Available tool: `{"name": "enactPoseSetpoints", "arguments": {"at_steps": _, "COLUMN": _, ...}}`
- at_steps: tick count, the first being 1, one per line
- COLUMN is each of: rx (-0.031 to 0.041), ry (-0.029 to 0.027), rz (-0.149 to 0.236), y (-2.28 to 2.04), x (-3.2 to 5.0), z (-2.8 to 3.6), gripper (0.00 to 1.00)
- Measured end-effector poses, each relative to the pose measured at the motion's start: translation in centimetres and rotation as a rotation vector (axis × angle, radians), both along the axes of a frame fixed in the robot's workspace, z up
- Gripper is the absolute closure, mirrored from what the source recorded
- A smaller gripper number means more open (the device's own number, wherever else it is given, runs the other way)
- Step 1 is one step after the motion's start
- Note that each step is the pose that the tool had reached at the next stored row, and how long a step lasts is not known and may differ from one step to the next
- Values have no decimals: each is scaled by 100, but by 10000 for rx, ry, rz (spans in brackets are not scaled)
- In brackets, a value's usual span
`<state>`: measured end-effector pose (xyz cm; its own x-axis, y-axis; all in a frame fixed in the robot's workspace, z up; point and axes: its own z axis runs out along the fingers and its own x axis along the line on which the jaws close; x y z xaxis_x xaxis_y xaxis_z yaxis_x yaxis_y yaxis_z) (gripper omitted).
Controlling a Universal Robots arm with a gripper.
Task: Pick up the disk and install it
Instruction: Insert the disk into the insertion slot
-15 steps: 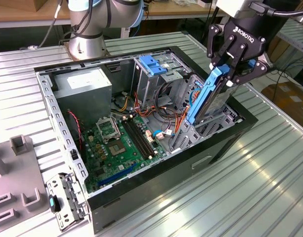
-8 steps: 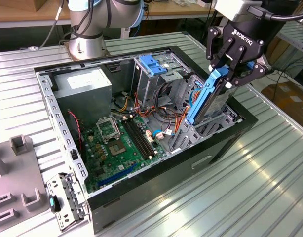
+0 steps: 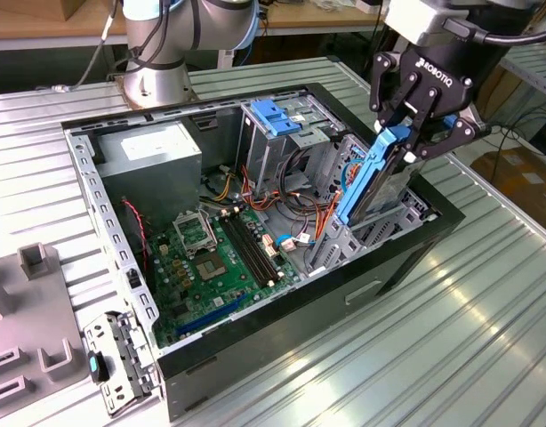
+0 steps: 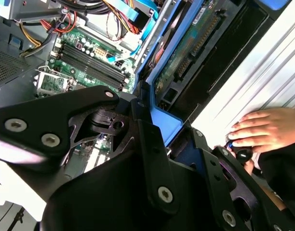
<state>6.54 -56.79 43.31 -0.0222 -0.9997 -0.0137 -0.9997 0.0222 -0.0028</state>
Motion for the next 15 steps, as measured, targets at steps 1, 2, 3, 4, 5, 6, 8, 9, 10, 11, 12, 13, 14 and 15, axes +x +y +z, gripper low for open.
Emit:
{"name": "enactPoseSetpoints", "arguments": {"at_steps": 1, "rx": -2, "ry": 0, "rz": 0, "y": 0, "x": 0, "z": -4, "gripper": 63}}
{"name": "enactPoseSetpoints", "arguments": {"at_steps": 2, "rx": -5, "ry": 1, "rz": 0, "y": 0, "x": 0, "z": -7, "gripper": 63}}
{"name": "enactPoseSetpoints", "arguments": {"at_steps": 3, "rx": -3, "ry": 1, "rz": 0, "y": 0, "x": 0, "z": -12, "gripper": 63}}
{"name": "enactPoseSetpoints", "arguments": {"at_steps": 4, "rx": -4, "ry": 1, "rz": 0, "y": 0, "x": 0, "z": -14, "gripper": 63}}
{"name": "enactPoseSetpoints", "arguments": {"at_steps": 5, "rx": -5, "ry": 1, "rz": -1, "y": 0, "x": 0, "z": -17, "gripper": 63}}
{"name": "enactPoseSetpoints", "arguments": {"at_steps": 6, "rx": -4, "ry": 1, "rz": -1, "y": 0, "x": 0, "z": -20, "gripper": 63}}
{"name": "enactPoseSetpoints", "arguments": {"at_steps": 8, "rx": -3, "ry": 1, "rz": -1, "y": 0, "x": -1, "z": -29, "gripper": 63}}
{"name": "enactPoseSetpoints", "arguments": {"at_steps": 9, "rx": -3, "ry": 1, "rz": 0, "y": 0, "x": 0, "z": -33, "gripper": 63}}
{"name": "enactPoseSetpoints", "arguments": {"at_steps": 10, "rx": -3, "ry": 0, "rz": 0, "y": 0, "x": 0, "z": -39, "gripper": 63}}
{"name": "enactPoseSetpoints", "arguments": {"at_steps": 11, "rx": -3, "ry": 1, "rz": -1, "y": 0, "x": -1, "z": -43, "gripper": 63}}
{"name": "enactPoseSetpoints", "arguments": {"at_steps": 12, "rx": -3, "ry": 1, "rz": -1, "y": 0, "x": 0, "z": -49, "gripper": 63}}
{"name": "enactPoseSetpoints", "arguments": {"at_steps": 13, "rx": -2, "ry": 1, "rz": -1, "y": 0, "x": 0, "z": -55, "gripper": 63}}
{"name": "enactPoseSetpoints", "arguments": {"at_steps": 14, "rx": -2, "ry": 1, "rz": -1, "y": -1, "x": -1, "z": -61, "gripper": 63}}
{"name": "enactPoseSetpoints", "arguments": {"at_steps": 15, "rx": -4, "ry": 1, "rz": -1, "y": -1, "x": -1, "z": -66, "gripper": 63}}
